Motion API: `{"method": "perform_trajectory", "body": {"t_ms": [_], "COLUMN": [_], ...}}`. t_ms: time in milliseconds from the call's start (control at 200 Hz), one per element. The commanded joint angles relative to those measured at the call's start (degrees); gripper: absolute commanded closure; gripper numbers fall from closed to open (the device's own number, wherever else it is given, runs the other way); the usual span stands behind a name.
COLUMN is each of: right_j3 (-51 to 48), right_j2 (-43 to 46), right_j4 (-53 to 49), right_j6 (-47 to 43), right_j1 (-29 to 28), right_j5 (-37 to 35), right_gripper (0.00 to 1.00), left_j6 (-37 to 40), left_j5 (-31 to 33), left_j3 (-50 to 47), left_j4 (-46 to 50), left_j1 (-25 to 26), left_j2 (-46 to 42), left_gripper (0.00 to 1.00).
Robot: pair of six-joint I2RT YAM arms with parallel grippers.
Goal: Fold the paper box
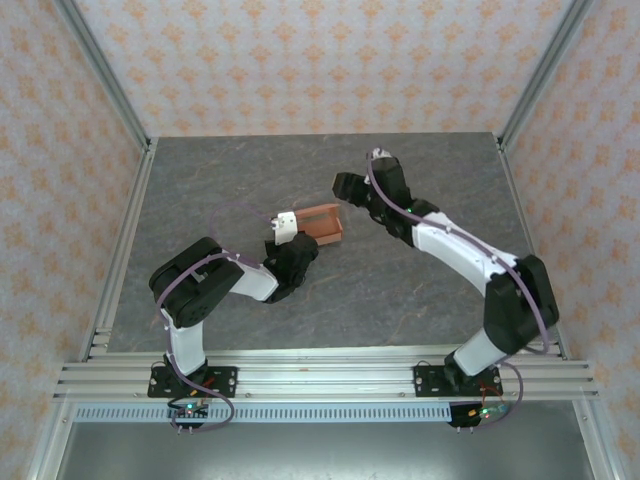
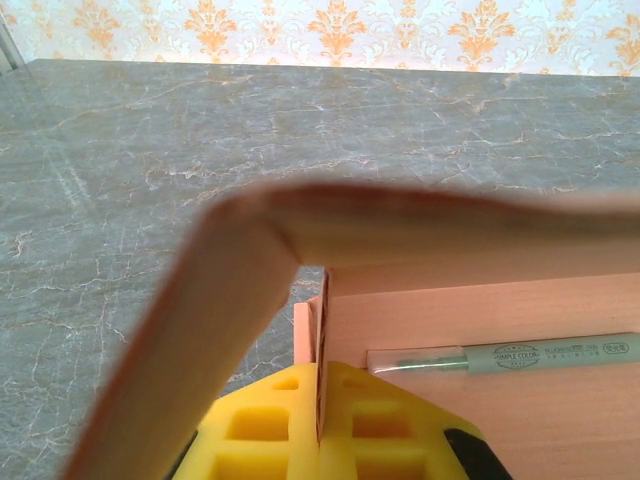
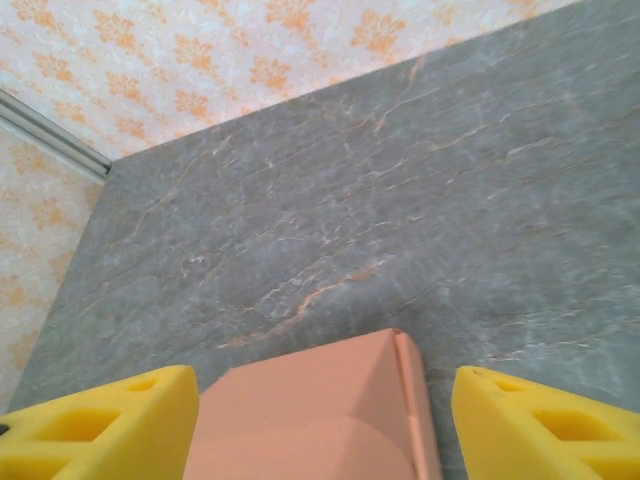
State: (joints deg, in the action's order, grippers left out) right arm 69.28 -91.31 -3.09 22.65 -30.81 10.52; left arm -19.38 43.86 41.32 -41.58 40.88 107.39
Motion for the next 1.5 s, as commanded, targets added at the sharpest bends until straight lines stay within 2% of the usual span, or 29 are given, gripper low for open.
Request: {"method": "perform_trajectory", "body": {"t_ms": [0, 150, 410, 616, 801, 1156, 1386, 1491], "right_j3": [5.1, 7.8, 3.5, 1.2, 0.2, -0.6, -0.8, -0.6], "right_j2": [-5.4, -9.8, -10.0, -9.5, -9.7, -11.0, -11.7, -12.7], "right_j4": [-9.3, -11.2, -9.1, -7.2, -6.1, -5.8, -6.5, -7.3], "right_j6": [3.2, 4.3, 5.7, 6.4, 6.7, 6.5, 5.1, 3.9], "right_j1": [0.0, -0.1, -0.3, -0.3, -0.5, -1.3, -2.0, -2.5], "right_j5": [5.1, 6.9, 6.8, 5.9, 5.8, 4.8, 2.5, 0.9], "right_gripper": [0.33, 0.36, 0.39, 0.40, 0.41, 0.42, 0.42, 0.42], "left_j6": [0.4, 0.2, -0.6, -2.3, -3.8, -6.3, -8.2, -7.8], "left_j5": [2.2, 2.1, 1.6, 0.8, -0.7, -6.3, -13.6, -17.7], "left_j3": [0.4, 0.5, 0.4, -0.5, -3.0, -7.9, -11.6, -11.5], "left_j4": [4.1, 4.5, 5.8, 8.7, 9.6, 14.3, 25.7, 33.3], "left_j1": [-0.3, -0.3, -0.3, -0.1, 0.1, 0.2, 0.2, -0.1], "left_j2": [-0.8, -1.0, -2.2, -4.6, -7.2, -12.9, -23.4, -30.3], "left_gripper": [1.00, 1.00, 1.00, 0.80, 0.67, 0.54, 0.48, 0.42]}}
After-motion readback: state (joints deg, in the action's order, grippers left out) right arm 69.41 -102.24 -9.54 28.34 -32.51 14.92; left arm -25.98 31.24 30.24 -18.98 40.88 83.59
